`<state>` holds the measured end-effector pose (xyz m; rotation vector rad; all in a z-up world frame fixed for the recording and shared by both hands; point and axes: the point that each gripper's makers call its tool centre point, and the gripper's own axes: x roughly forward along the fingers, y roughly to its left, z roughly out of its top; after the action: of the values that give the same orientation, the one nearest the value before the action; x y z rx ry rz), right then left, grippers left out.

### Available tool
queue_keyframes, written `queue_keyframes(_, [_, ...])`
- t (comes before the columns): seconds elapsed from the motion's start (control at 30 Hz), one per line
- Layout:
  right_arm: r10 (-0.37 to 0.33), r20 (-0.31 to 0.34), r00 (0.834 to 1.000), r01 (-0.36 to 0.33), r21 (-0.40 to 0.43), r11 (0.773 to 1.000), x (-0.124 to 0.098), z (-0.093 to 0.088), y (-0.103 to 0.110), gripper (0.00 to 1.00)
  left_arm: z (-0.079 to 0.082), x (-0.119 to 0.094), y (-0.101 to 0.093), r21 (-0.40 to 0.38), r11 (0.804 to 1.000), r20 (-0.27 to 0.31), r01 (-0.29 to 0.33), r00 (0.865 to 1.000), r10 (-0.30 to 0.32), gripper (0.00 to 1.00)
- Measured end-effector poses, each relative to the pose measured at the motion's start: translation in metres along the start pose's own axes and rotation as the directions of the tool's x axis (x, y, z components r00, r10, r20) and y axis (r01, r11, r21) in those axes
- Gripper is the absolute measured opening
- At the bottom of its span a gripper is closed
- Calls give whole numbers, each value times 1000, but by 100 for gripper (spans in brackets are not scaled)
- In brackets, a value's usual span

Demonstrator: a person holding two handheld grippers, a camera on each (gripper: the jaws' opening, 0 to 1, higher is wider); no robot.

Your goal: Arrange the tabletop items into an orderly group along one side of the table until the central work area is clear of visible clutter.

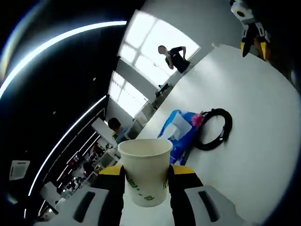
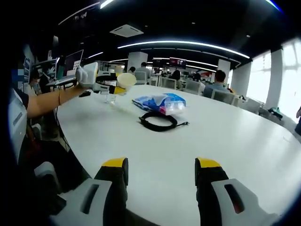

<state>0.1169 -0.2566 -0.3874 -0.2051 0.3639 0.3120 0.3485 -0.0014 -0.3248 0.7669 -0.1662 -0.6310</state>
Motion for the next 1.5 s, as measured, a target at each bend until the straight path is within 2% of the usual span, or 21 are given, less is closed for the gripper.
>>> queue_keyframes(0.17, [-2, -2, 1000, 2, 4, 1000, 0, 0, -1, 55, -5, -4, 10, -131, 991, 12, -25, 1000, 27, 35])
queue_keyframes(0.3, [2, -5, 1000, -2, -4, 1000, 1, 0, 0, 55, -11, -7, 17, -164, 984, 0, -69, 998, 70, 35])
queue_keyframes(0.47, [5, -8, 1000, -5, -7, 1000, 2, 0, 1, 55, -18, -9, 22, -250, 963, -18, -100, 995, 98, 35])
queue_keyframes(0.53, [4, -9, 1000, -4, -6, 1000, 2, 0, 0, 55, -23, -10, 25, -376, 919, -28, -120, 993, 118, 35])
queue_keyframes(0.57, [4, -9, 1000, -4, -5, 1000, 2, -1, 0, 55, -24, -10, 27, -408, 905, -30, -124, 992, 122, 35])
queue_keyframes(0.6, [3, -10, 1000, -3, -5, 1000, 2, -1, 0, 54, -27, -10, 31, -459, 877, -33, -141, 989, 141, 35])
queue_keyframes(0.67, [3, -13, 1000, -3, -4, 1000, 2, -2, 0, 54, -34, -11, 38, -578, 797, -52, -172, 983, 174, 35])
queue_keyframes(0.7, [3, -13, 1000, -3, -4, 1000, 2, -2, 0, 54, -37, -12, 39, -609, 771, -59, -184, 981, 187, 35])
queue_keyframes(0.73, [2, -12, 1000, -2, -4, 1000, 2, -2, 0, 54, -37, -12, 39, -624, 761, -57, -178, 981, 183, 34])
queue_keyframes(0.87, [-1, -16, 1000, 1, 0, 1000, 2, -4, -2, 54, -46, -13, 37, -608, 767, -89, -207, 977, 194, 34])
queue_keyframes(0.97, [2, -15, 1000, -2, 1, 1000, 2, -4, -1, 54, -48, -12, 35, -623, 755, -93, -204, 978, 187, 34])
queue_keyframes(1.1, [4, -17, 1000, -4, 2, 1000, 3, -5, -1, 54, -52, -11, 37, -614, 756, -111, -227, 973, 202, 34])
queue_keyframes(1.17, [2, -19, 1000, -2, 1, 1000, 3, -6, -1, 54, -54, -11, 36, -620, 749, -118, -234, 971, 206, 34])
queue_keyframes(1.23, [1, -20, 1000, -1, 3, 1000, 3, -6, -2, 54, -57, -10, 34, -643, 729, -124, -235, 971, 204, 34])
queue_keyframes(1.27, [2, -19, 1000, -2, 4, 1000, 3, -6, -1, 54, -58, -10, 32, -645, 727, -127, -237, 971, 204, 34])
queue_keyframes(1.33, [3, -20, 1000, -3, 3, 1000, 3, -6, -1, 54, -60, -10, 32, -629, 735, -137, -252, 967, 214, 34])
queue_keyframes(1.5, [3, -20, 1000, -3, 7, 1000, 2, -7, -2, 54, -67, -8, 31, -628, 729, -160, -273, 962, 222, 34])
